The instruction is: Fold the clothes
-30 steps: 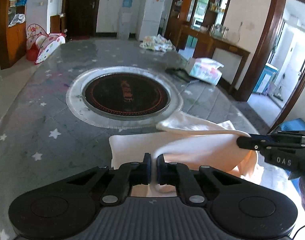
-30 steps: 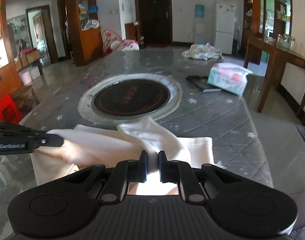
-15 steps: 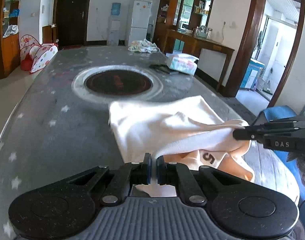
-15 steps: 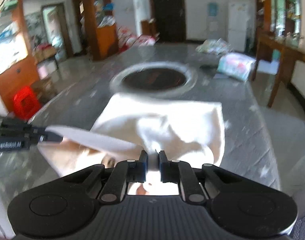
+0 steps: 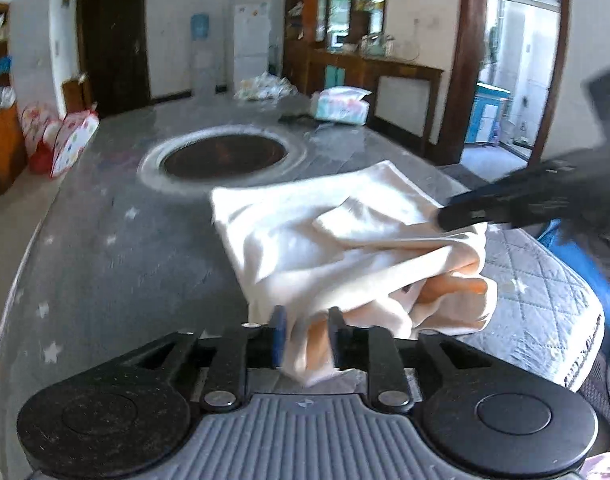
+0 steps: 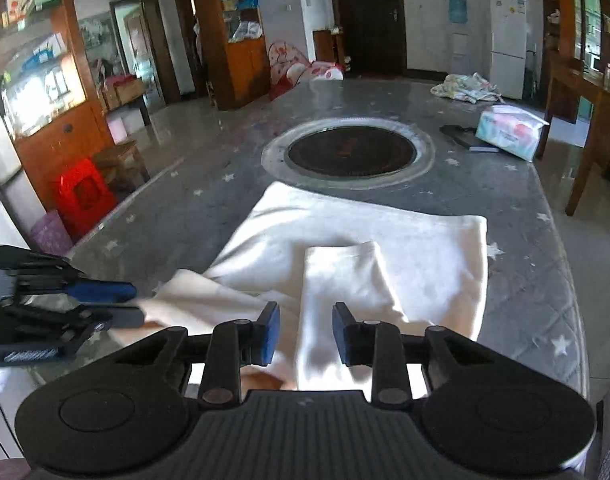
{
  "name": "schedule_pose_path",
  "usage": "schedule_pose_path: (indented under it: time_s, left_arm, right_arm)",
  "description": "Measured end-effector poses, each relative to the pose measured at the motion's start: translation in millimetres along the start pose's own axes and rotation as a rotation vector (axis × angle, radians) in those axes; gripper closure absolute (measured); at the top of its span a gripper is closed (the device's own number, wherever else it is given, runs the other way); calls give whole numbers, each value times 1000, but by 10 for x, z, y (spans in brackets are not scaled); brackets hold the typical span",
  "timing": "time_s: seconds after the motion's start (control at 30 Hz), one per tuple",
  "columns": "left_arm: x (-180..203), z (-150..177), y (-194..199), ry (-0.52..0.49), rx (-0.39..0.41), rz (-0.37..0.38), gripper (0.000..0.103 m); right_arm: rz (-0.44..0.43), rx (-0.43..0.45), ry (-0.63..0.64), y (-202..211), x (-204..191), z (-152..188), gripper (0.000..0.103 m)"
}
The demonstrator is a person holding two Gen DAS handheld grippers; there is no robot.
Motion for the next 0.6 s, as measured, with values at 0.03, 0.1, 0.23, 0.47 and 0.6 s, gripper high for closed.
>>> schedule_pose_path:
  time_s: [0.03,0.1,0.23,0.47,0.6]
  left_arm:
    - [46,0,2,-15,3,8,68]
    - [137,3,-2,-45,9,25,63]
    - [383,17,-91,-113,12,61,61]
    - [738,-35,-413,-220,29,99,61]
    - [810,4,-627,-247,4,109,88]
  right_arm:
    - [-1,-20,13,-98,-9,0,74]
    - [-5,-60,31,-273,-22,28,74]
    - [34,-115,80,-492,-22,115,84]
    - [190,-17,51,-107,328,99,100]
    - [300,47,-12,276,663,145,101]
Point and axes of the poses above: each gripper's, at about its wrist camera, not at the fingertips, and y roughly against the way its jaws point, x to its right, z to its underside, the point moved 10 cm from there along -y, roughly the way its jaws point, and after that the axes turned 11 degrees about y, right-handed, at the moved point
